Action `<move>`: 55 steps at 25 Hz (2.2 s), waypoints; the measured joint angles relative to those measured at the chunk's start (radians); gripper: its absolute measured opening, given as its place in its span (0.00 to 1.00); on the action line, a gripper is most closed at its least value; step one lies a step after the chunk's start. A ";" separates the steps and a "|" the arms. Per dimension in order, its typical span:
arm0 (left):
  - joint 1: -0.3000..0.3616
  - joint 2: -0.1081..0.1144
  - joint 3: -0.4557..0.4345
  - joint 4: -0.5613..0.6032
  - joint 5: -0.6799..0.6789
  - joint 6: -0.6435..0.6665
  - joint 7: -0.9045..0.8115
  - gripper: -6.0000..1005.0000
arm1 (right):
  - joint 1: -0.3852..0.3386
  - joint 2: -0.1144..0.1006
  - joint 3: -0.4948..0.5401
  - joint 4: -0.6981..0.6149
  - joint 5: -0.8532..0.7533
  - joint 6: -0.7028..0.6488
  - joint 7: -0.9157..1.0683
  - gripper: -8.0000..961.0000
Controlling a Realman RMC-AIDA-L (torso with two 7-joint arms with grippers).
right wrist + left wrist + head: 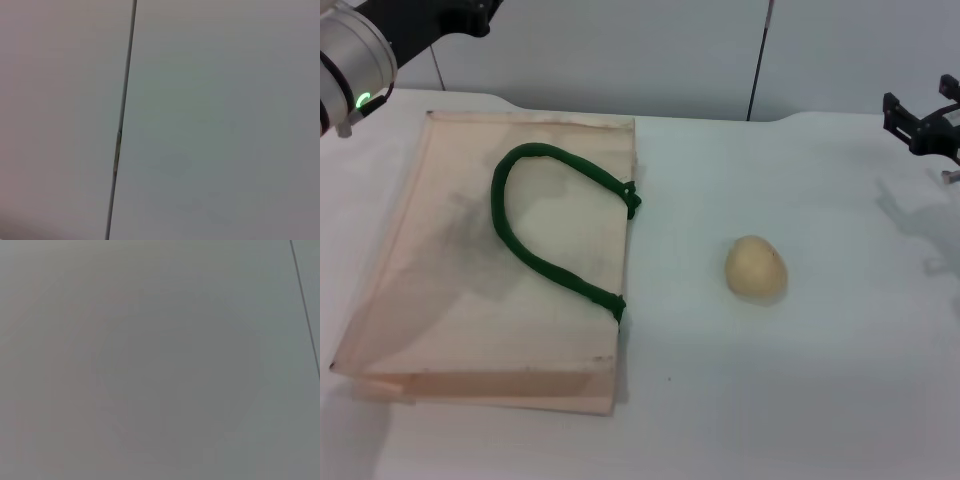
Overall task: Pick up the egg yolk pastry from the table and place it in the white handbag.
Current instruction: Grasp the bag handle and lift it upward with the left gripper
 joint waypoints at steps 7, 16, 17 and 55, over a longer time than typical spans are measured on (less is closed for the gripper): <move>0.005 0.001 -0.002 0.000 0.006 -0.025 0.000 0.30 | -0.008 0.000 0.003 0.013 0.008 0.000 0.001 0.80; 0.007 0.002 -0.010 0.000 0.004 -0.043 -0.012 0.29 | -0.009 0.000 0.005 0.012 0.009 0.000 0.006 0.80; 0.007 0.002 -0.010 0.000 0.004 -0.048 -0.013 0.29 | -0.009 0.000 0.008 0.011 0.009 0.000 0.006 0.80; -0.030 0.003 -0.073 -0.019 0.103 -0.141 -0.056 0.28 | 0.001 0.000 0.014 0.003 0.001 -0.001 0.008 0.80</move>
